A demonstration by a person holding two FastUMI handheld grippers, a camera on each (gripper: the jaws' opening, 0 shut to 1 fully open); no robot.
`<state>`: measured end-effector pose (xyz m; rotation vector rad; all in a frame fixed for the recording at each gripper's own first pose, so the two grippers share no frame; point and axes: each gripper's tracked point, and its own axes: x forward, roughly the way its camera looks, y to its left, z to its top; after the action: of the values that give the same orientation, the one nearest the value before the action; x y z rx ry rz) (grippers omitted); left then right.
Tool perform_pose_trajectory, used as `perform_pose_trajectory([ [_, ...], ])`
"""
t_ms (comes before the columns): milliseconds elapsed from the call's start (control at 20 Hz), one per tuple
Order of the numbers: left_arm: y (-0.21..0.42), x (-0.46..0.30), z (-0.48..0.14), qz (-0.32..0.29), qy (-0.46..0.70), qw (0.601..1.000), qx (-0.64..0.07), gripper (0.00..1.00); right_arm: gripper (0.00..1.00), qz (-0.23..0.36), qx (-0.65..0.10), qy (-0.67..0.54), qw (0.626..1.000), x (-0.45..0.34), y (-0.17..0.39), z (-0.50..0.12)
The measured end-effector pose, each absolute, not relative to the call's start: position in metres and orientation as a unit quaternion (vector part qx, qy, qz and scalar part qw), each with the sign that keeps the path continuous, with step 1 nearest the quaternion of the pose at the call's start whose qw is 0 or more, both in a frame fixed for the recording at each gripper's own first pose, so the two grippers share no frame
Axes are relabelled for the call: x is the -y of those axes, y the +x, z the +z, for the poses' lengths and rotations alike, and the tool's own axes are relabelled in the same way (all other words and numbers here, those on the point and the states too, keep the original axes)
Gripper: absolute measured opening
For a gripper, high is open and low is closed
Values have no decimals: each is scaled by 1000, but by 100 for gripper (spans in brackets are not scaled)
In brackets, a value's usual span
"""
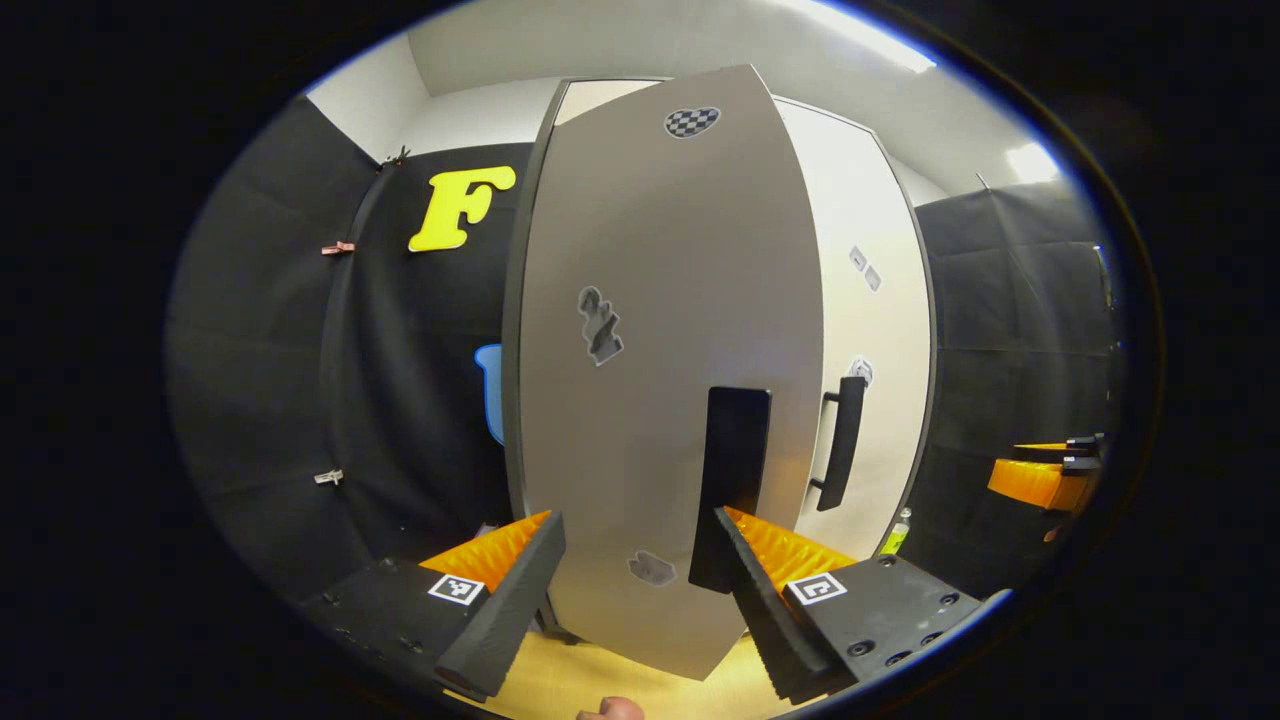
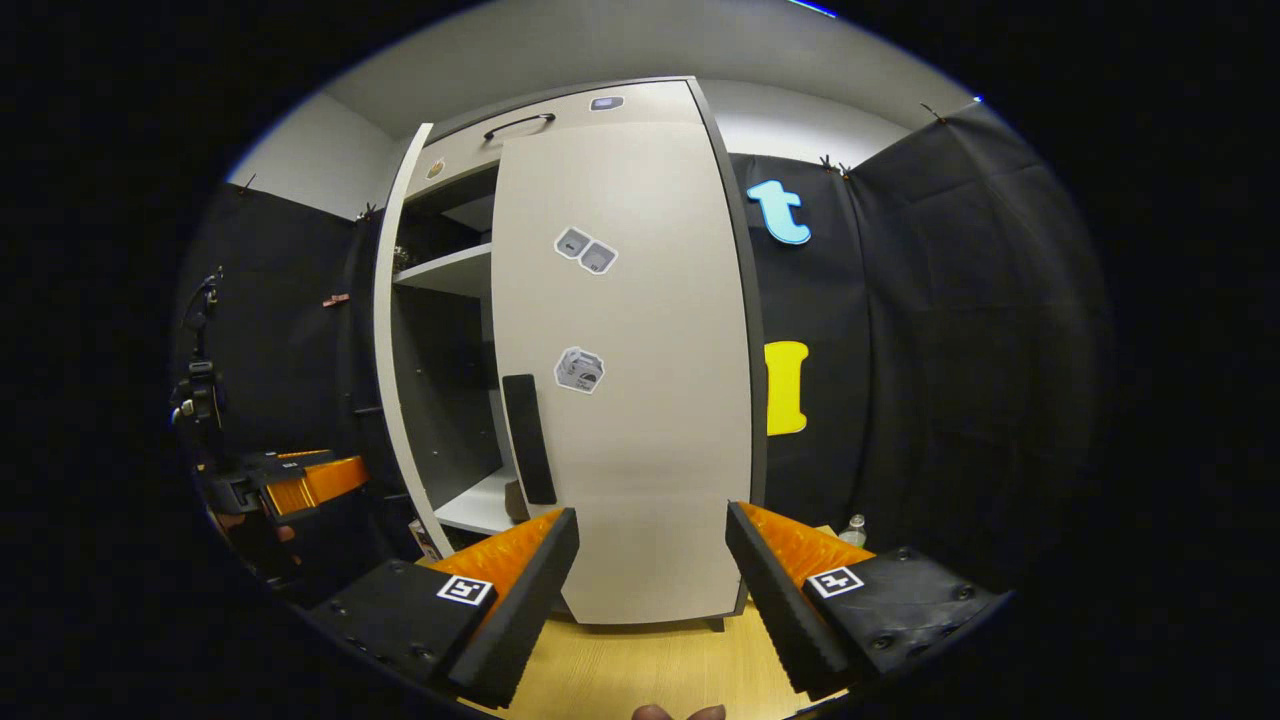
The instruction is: Grab one shoe with the right hand and put it into the shoe cabinet, grab the other shoe with the left hand and put it into the shoe cabinet; then close the right door with the right hand and the left door with the left hand.
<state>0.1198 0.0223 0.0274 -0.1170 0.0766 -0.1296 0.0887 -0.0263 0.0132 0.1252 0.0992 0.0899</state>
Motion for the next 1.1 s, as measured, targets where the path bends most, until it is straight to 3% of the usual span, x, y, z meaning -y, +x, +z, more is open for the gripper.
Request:
perform_pose_trajectory([
  [200, 127, -12, 24, -73, -68, 994, -39, 91, 98, 45, -50, 64, 996, 28, 92, 13],
  [300, 133, -4, 25, -73, -65, 995, -37, 94, 98, 44, -51, 63, 996, 28, 93, 12],
  [1100, 153, 15, 28, -57, -52, 996, -34, 95, 98, 60, -45, 67, 995, 16, 100, 18],
])
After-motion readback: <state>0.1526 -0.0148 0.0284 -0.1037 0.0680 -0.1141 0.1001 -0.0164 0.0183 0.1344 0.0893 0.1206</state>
